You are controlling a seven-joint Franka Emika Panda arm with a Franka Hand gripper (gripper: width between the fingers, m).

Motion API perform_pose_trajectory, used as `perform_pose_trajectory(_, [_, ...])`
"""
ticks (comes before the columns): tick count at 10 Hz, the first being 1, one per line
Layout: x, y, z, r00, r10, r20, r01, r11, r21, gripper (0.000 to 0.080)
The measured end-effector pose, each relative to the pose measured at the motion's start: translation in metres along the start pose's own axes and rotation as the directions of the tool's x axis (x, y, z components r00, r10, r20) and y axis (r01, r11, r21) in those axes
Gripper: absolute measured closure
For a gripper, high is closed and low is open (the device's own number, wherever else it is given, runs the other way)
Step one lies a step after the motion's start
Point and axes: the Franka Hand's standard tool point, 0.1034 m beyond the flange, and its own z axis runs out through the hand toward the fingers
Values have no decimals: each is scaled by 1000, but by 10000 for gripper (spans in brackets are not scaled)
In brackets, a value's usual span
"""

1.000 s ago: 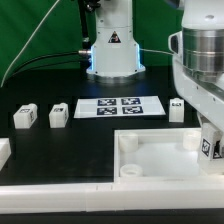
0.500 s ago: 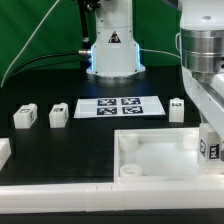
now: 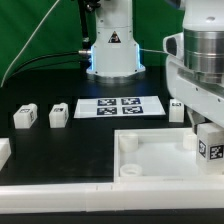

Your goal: Assemble one leg

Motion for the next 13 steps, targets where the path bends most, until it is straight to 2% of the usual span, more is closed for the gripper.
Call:
perform_pose_trajectory(2, [4,3,-5,962,-271,-3,271,962,-10,151])
perform_pose_trajectory(4, [3,4,-11,900,-436,10,436,900,-13,151])
perform_pose_trajectory(5, [3,3,-15,854,-521,7,521,853,-15,151])
perform_pose_trajectory(8, [6,5,-12,700,-714,12,714,700,-20,151])
perform_pose_trajectory(9, [7,6,-11,603,-797,15,798,603,-26,151])
perform_pose_trajectory(10, [10,6,-7,503,-864,16,863,502,-53,151])
perform_pose_trajectory(11, [11,7,-6,401,-916,25,914,399,-69,151])
perform_pose_trajectory(12, [10,6,-7,370,-929,26,927,367,-77,151])
perform_pose_trajectory(13, [8,5,-8,392,-920,25,918,389,-78,151])
